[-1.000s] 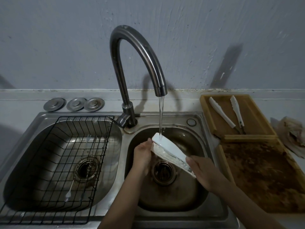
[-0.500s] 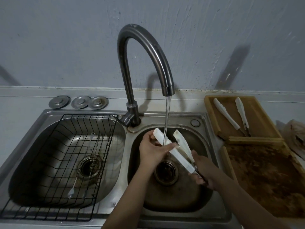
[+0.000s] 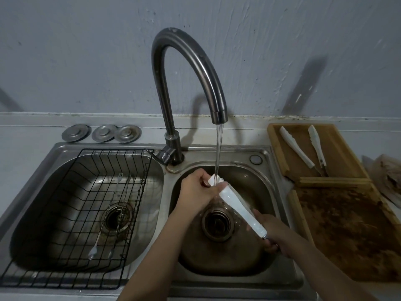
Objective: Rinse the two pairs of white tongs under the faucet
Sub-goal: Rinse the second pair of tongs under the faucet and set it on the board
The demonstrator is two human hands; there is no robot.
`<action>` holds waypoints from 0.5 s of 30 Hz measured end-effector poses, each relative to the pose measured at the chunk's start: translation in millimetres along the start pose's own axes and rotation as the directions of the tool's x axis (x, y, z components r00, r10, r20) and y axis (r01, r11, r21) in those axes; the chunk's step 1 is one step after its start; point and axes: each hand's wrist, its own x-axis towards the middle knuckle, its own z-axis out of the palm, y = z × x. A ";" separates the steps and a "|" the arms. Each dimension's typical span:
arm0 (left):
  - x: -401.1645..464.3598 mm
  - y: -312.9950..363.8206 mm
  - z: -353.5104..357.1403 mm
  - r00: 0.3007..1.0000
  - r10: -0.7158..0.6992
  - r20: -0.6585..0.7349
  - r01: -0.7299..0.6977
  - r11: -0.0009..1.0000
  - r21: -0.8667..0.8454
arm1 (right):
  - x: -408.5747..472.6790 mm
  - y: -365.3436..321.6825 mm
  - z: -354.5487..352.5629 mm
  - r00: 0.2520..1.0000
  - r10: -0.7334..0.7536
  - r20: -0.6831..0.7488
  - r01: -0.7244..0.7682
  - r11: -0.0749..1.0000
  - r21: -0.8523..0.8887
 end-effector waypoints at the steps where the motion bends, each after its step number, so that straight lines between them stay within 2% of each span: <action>1: 1.4 -2.1 -0.8 1.000 -0.002 -0.012 0.002 1.000 -0.001 | -0.3 0.1 0.2 1.000 -0.003 -0.011 0.003 1.000 -0.005; 3: 5.2 -6.8 -2.4 0.999 -0.029 -0.042 0.029 1.000 -0.011 | -1.1 -0.7 2.4 0.997 -0.030 -0.066 0.029 0.999 -0.017; 5: 6.4 -12.6 -2.6 0.996 -0.062 -0.063 0.061 0.998 -0.028 | -3.5 -4.0 5.4 0.981 -0.104 -0.165 0.088 0.991 -0.102; 8: 0.0 -20.5 2.4 0.983 -0.184 0.017 0.182 0.946 -0.267 | -7.6 -9.8 4.0 0.894 -0.307 -0.326 0.206 0.928 -0.309; 10: -6.2 -27.0 5.7 0.944 -0.282 0.172 0.330 0.792 -0.513 | -10.4 -12.5 0.9 0.814 -0.461 -0.355 0.291 0.851 -0.437; 12: -12.6 -30.7 10.0 0.920 -0.273 0.283 0.392 0.600 -0.697 | -15.1 -15.6 1.9 0.753 -0.569 -0.331 0.345 0.769 -0.538; 13: -14.2 -31.5 13.6 0.923 -0.258 0.286 0.383 0.544 -0.746 | -17.9 -16.7 4.2 0.732 -0.606 -0.310 0.358 0.730 -0.582; 15: -15.1 -29.9 20.0 0.944 -0.231 0.234 0.323 0.524 -0.788 | -22.0 -16.7 10.5 0.691 -0.665 -0.285 0.376 0.667 -0.643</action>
